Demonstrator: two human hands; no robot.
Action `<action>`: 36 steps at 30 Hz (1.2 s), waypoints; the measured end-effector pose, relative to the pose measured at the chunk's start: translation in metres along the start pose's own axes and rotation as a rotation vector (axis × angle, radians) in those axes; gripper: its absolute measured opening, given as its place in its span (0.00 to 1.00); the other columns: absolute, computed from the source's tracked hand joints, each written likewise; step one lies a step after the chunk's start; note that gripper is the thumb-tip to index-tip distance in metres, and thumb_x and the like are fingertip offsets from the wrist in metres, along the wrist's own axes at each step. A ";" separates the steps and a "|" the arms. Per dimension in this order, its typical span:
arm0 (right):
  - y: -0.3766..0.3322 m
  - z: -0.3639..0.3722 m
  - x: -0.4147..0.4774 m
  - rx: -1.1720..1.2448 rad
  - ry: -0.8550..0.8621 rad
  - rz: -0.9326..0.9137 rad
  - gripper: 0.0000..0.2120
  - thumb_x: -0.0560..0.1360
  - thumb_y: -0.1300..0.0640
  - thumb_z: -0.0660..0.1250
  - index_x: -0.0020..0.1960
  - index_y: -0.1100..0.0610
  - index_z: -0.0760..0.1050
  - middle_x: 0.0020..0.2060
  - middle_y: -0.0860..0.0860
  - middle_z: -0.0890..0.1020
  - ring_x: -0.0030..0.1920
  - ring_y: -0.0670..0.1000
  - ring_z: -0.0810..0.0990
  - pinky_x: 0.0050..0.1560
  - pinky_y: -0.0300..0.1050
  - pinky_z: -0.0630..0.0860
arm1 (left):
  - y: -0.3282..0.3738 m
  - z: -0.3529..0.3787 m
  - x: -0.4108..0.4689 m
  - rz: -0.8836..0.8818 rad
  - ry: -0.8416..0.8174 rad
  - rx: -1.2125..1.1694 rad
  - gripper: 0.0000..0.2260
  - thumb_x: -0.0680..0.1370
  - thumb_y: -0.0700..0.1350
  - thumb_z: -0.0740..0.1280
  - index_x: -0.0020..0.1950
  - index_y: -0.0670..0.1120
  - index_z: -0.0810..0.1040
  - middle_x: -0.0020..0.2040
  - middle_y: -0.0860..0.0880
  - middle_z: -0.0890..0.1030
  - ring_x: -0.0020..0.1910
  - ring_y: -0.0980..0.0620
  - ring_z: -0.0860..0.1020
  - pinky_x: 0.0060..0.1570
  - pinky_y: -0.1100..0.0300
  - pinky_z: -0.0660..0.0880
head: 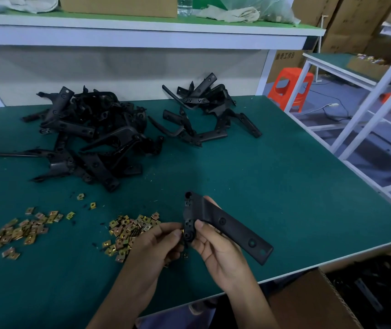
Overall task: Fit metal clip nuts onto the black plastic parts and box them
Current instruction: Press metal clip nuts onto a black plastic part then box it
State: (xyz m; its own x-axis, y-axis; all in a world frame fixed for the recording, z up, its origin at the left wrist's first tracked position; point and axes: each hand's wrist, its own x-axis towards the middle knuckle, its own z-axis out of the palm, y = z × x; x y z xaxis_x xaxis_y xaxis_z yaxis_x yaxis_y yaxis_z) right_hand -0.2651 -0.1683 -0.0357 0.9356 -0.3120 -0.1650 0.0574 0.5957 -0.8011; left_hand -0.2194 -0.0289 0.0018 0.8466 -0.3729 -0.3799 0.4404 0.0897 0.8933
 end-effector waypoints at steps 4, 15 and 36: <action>0.000 0.002 0.000 -0.010 -0.010 0.000 0.27 0.72 0.60 0.75 0.69 0.49 0.76 0.51 0.59 0.85 0.47 0.52 0.85 0.43 0.44 0.81 | -0.001 -0.002 0.003 0.035 0.012 0.019 0.08 0.79 0.34 0.68 0.48 0.44 0.85 0.38 0.46 0.84 0.38 0.51 0.79 0.42 0.57 0.76; 0.001 -0.004 0.003 0.025 -0.043 0.031 0.33 0.68 0.58 0.77 0.71 0.50 0.74 0.59 0.61 0.84 0.50 0.54 0.85 0.48 0.47 0.82 | 0.002 -0.007 0.000 0.052 -0.089 0.015 0.10 0.77 0.33 0.69 0.56 0.44 0.81 0.38 0.46 0.83 0.38 0.50 0.79 0.42 0.58 0.77; 0.001 0.002 -0.004 -0.033 -0.049 0.004 0.30 0.71 0.66 0.72 0.71 0.51 0.73 0.47 0.60 0.83 0.40 0.53 0.83 0.36 0.45 0.81 | -0.004 -0.008 0.008 0.061 0.032 -0.097 0.05 0.77 0.36 0.71 0.51 0.44 0.83 0.45 0.43 0.84 0.44 0.48 0.80 0.47 0.53 0.76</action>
State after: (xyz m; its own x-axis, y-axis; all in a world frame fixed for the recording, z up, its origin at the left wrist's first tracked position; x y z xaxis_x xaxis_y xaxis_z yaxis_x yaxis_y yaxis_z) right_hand -0.2684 -0.1648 -0.0351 0.9517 -0.2730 -0.1404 0.0431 0.5719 -0.8192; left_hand -0.2124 -0.0251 -0.0069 0.8811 -0.3343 -0.3346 0.4135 0.2007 0.8881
